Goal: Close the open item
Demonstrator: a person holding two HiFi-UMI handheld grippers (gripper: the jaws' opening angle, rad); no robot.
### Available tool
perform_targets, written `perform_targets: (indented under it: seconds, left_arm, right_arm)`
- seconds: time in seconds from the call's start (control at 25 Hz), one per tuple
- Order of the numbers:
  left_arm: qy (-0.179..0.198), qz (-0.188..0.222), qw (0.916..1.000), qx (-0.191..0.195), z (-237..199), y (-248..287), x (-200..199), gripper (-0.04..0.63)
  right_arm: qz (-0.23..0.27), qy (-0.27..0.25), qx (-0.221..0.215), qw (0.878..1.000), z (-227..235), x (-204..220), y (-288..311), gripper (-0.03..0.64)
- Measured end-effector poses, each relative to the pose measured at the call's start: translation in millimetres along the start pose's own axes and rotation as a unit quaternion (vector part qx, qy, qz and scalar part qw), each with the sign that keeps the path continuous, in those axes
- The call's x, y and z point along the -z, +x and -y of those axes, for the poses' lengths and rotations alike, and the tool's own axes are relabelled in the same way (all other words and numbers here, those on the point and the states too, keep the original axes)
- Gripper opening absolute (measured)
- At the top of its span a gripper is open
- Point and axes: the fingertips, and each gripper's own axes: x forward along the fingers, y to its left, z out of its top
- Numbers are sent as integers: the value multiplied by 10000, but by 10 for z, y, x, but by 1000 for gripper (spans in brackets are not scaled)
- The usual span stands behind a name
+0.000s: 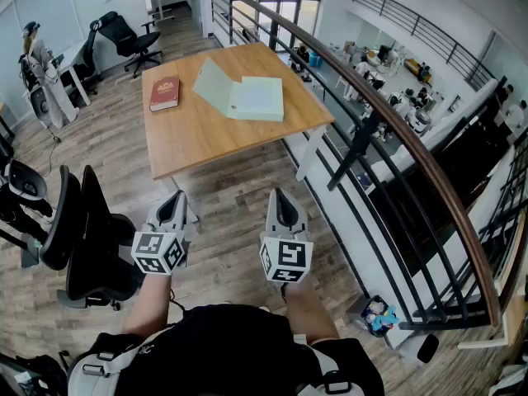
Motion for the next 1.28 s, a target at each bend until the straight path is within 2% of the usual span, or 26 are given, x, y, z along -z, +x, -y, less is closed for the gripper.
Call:
perform_targets:
  seconds: [0.24,0.72,1.04,1.28]
  left_arm:
    - [-6,-11,10000,51,-102,-15,27,2]
    - [-272,60,9994,191,-442,-179,204,2]
    - [-295,39,9993,228,-577,123,230,2]
    - [-62,-38,10000,29,-738,681,217,2]
  right_arm:
    - [-21,120,-47,9999,-169,-2,18,4]
    - [-117,-41,46,9999,-582,171,71,5]
    - [25,35,198,9998,-408,168,356,5]
    - [-9,138,81,9999,-143,293,994,5]
